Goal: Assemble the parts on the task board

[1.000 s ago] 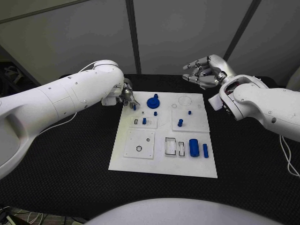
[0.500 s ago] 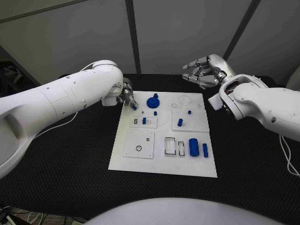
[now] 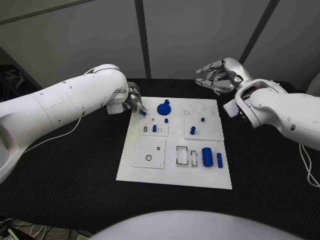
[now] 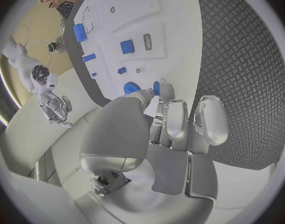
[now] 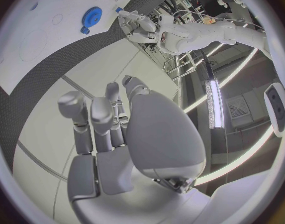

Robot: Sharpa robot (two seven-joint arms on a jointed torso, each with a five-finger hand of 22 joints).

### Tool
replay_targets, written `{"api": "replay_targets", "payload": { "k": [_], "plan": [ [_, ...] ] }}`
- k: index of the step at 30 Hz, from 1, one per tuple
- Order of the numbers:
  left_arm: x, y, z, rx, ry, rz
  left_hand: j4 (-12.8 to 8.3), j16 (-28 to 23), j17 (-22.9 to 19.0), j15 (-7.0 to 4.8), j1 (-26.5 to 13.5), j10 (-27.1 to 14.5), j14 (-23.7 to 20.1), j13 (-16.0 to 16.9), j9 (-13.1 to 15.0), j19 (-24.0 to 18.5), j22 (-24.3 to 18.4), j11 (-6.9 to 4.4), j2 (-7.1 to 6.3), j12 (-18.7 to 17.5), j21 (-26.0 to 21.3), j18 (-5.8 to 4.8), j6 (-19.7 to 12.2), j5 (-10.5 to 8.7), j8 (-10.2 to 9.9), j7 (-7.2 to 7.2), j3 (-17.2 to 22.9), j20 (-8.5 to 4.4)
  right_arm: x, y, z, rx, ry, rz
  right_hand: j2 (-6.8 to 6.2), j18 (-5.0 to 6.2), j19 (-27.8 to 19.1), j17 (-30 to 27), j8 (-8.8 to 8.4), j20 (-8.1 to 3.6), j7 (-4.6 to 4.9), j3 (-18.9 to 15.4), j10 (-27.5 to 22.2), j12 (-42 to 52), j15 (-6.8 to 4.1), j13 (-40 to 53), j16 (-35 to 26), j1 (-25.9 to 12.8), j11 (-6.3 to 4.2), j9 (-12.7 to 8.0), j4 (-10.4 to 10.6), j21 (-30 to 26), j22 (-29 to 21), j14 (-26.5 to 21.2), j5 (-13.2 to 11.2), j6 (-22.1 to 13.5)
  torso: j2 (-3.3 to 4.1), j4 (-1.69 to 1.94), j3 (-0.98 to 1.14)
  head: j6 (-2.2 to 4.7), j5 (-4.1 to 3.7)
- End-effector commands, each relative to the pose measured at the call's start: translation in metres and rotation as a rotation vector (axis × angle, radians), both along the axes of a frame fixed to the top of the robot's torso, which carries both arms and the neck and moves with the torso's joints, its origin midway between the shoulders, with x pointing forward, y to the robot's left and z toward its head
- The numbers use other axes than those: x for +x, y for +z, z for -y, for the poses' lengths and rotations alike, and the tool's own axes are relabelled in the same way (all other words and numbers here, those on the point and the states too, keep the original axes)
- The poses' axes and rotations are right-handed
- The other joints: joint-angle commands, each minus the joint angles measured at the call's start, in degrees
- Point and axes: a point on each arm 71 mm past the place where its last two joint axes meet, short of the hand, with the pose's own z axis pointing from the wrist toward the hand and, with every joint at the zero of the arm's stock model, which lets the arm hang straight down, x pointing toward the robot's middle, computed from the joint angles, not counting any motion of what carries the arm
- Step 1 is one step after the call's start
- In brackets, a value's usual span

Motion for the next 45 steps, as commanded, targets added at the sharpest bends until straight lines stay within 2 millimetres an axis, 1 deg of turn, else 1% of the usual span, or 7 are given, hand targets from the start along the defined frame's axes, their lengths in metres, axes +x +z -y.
{"api": "replay_targets", "payload": {
  "k": [1,4,9,16,21,30,45],
  "plan": [
    [-0.004,0.006,0.002,-0.061,0.019,0.05,-6.0,0.51,0.31,-0.59,-0.53,0.56,1.15,-0.2,5.71,0.2,6.09,-0.07,-1.31,-0.34,-0.11,0.63,-0.63,0.32,0.76,-0.07,7.18,-0.35,0.0,0.001,0.0,-0.001,0.012,0.001,-0.1,0.6,-0.29,-0.08,-0.21,-0.12,0.06,0.39,-0.32,0.1,-0.11,-0.06,-0.3,-0.28,-0.01,0.1,-0.03,-0.23,-0.12,0.43,0.31,-0.21,0.0,0.01,0.0,0.11,0.18],
    [-0.008,0.009,0.002,-0.077,0.02,0.074,-6.44,0.99,0.7,-0.68,-1.12,1.02,1.37,-0.08,6.2,0.52,6.41,-0.15,-1.95,-0.14,0.31,0.52,-0.67,0.55,1.33,-0.17,8.65,-0.43,0.0,0.001,0.0,-0.002,0.01,0.001,-0.1,0.6,-0.29,-0.08,-0.21,-0.12,0.06,0.39,-0.32,0.1,-0.11,-0.06,-0.3,-0.28,-0.01,0.1,-0.03,-0.23,-0.12,0.43,0.31,-0.21,-0.11,0.12,0.0,0.06,0.19],
    [-0.021,0.012,0.0,-0.107,0.027,0.119,-7.27,2.04,1.55,-1.02,-2.44,2.25,1.89,0.51,7.05,1.66,7.41,-0.46,-3.21,0.61,1.88,0.16,-0.59,1.02,2.44,-0.43,11.33,-0.73,0.0,0.001,0.002,-0.003,0.007,0.0,-0.1,0.6,-0.29,-0.08,-0.21,-0.12,0.06,0.39,-0.32,0.1,-0.11,-0.06,-0.3,-0.28,-0.01,0.1,-0.03,-0.23,-0.12,0.43,0.31,-0.21,-0.12,0.12,-0.02,-0.01,0.36],
    [-0.042,0.007,-0.002,-0.137,0.038,0.177,-8.03,2.21,1.7,-1.24,-3.55,3.32,2.0,1.29,7.71,2.57,8.23,-0.68,-4.05,1.5,3.18,-0.15,-0.6,1.17,3.36,-0.62,13.45,-0.98,0.001,0.0,0.002,-0.004,0.005,-0.001,-0.1,0.6,-0.29,-0.08,-0.21,-0.12,0.06,0.39,-0.32,0.1,-0.11,-0.06,-0.3,-0.28,-0.01,0.1,-0.03,-0.23,-0.12,0.43,0.31,-0.21,-0.35,0.45,-0.03,-0.19,0.48],
    [-0.052,0.0,-0.003,-0.128,0.029,0.183,-8.43,2.25,1.75,-1.37,-4.21,4.12,2.03,2.26,8.03,2.9,8.53,-0.83,-4.53,2.47,3.62,-0.26,-0.54,1.37,3.93,-0.77,14.45,-1.1,0.001,0.0,0.003,-0.007,0.004,-0.005,-0.08,0.61,-0.34,-0.14,-0.21,-0.11,0.07,0.41,-0.39,0.03,-0.1,-0.12,-0.38,-0.34,0.01,0.1,0.02,-0.31,-0.2,0.41,0.35,-0.21,-0.4,0.45,-0.03,-0.3,0.55],
    [-0.063,-0.015,-0.003,-0.096,0.004,0.153,-8.79,2.25,1.76,-1.47,-4.71,4.6,2.03,2.95,8.19,3.03,8.67,-0.92,-4.81,3.16,3.78,-0.3,-0.56,1.66,4.36,-0.85,15.19,-1.21,0.001,-0.001,0.003,-0.01,0.003,-0.008,-0.07,0.61,-0.34,-0.14,-0.21,-0.11,0.07,0.41,-0.39,0.03,-0.1,-0.13,-0.39,-0.35,0.01,0.1,0.02,-0.32,-0.21,0.41,0.35,-0.21,-0.35,0.45,-0.02,-0.33,0.57],
    [-0.068,-0.024,0.0,-0.033,-0.053,0.117,-9.39,2.23,1.77,-1.57,-5.46,4.98,2.04,3.53,8.4,3.15,8.82,-1.01,-5.14,3.79,3.9,-0.33,-0.62,2.14,4.94,-0.94,16.1,-1.32,0.001,-0.001,0.003,-0.011,0.004,-0.009,-0.07,0.61,-0.34,-0.14,-0.21,-0.11,0.07,0.41,-0.39,0.03,-0.1,-0.13,-0.39,-0.35,0.01,0.1,0.02,-0.32,-0.21,0.41,0.35,-0.21,-0.33,0.41,-0.04,-0.57,0.56]
  ]
}}
